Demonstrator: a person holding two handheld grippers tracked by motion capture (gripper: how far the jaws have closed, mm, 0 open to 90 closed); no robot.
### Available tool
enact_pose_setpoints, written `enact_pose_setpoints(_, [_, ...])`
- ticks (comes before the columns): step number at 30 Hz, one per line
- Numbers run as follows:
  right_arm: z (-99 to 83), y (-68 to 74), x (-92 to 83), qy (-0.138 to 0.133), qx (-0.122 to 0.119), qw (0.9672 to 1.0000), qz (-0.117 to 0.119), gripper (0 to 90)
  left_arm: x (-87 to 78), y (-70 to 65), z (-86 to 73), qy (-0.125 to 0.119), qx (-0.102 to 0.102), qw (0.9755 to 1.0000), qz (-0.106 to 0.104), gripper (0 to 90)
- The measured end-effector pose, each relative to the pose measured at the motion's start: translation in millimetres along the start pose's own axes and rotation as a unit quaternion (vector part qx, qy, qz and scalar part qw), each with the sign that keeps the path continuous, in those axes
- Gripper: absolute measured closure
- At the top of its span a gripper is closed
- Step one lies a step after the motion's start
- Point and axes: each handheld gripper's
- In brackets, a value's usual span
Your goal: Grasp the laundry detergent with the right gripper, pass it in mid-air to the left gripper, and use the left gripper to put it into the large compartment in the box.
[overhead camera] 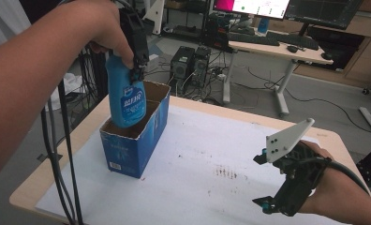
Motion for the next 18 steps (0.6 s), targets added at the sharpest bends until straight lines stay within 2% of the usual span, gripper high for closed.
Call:
enact_pose_setpoints(6, [-2.4, -0.7, 0.8, 0.001, 0.003, 1.0, 0.001, 0.7, 17.2, -0.1, 3.4, 0.01, 0.022, 0.9997, 0.001, 38.8])
enact_pose_setpoints(7, [-2.4, -0.7, 0.8, 0.001, 0.003, 1.0, 0.001, 0.7, 20.1, -0.5, 4.0, 0.012, 0.027, 0.9996, 0.002, 38.8])
enact_pose_setpoints(8, [-3.0, -0.7, 0.1, 0.001, 0.004, 1.0, 0.002, 0.7, 28.2, -2.0, 5.8, 0.014, 0.043, 0.999, 0.005, 38.8])
enact_pose_setpoints(9, [-3.0, -0.7, 0.1, 0.001, 0.004, 1.0, 0.002, 0.7, 28.2, -2.0, 5.8, 0.014, 0.043, 0.999, 0.005, 38.8])
enact_pose_setpoints(10, [-3.7, -0.9, -0.5, 0.002, 0.006, 1.0, 0.003, 0.7, 36.3, -3.3, 7.7, 0.017, 0.057, 0.9982, 0.005, 38.8])
enact_pose_setpoints(11, [-3.7, -0.9, -0.5, 0.002, 0.006, 1.0, 0.003, 0.7, 36.3, -3.3, 7.7, 0.017, 0.057, 0.9982, 0.005, 38.8])
enact_pose_setpoints(12, [-4.6, -1.4, -0.7, 0.005, 0.008, 1.0, 0.003, 0.7, 44.3, -3.8, 9.9, 0.019, 0.066, 0.9976, 0.002, 38.8])
enact_pose_setpoints(13, [-5.0, -1.5, -0.7, 0.006, 0.009, 0.9999, 0.003, 0.7, 44.3, -3.8, 9.9, 0.019, 0.066, 0.9976, 0.002, 38.8])
enact_pose_setpoints(14, [-5.3, -1.9, -0.8, 0.008, 0.009, 0.9999, 0.003, 0.7, 52.2, -4.3, 12.0, 0.019, 0.078, 0.9968, -0.002, 38.8])
enact_pose_setpoints(15, [-5.3, -1.9, -0.8, 0.008, 0.009, 0.9999, 0.003, 0.7, 52.2, -4.3, 12.0, 0.019, 0.078, 0.9968, -0.002, 38.8])
enact_pose_setpoints(17, [-6.1, -1.9, -0.4, 0.012, 0.014, 0.9998, 0.004, 0.7, 61.8, -6.0, 14.3, 0.023, 0.092, 0.9955, 0.003, 38.8])
enact_pose_setpoints(18, [-6.4, -2.2, 0.0, 0.015, 0.014, 0.9998, 0.005, 0.7, 67.1, -6.7, 15.1, 0.026, 0.107, 0.9939, 0.007, 38.8])
Point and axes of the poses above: each handheld gripper's, and its own axes: x roughly forward along the jaws, z roughly out of its top, y roughly to its left, and after that the axes turned 9 degrees about x, right-handed
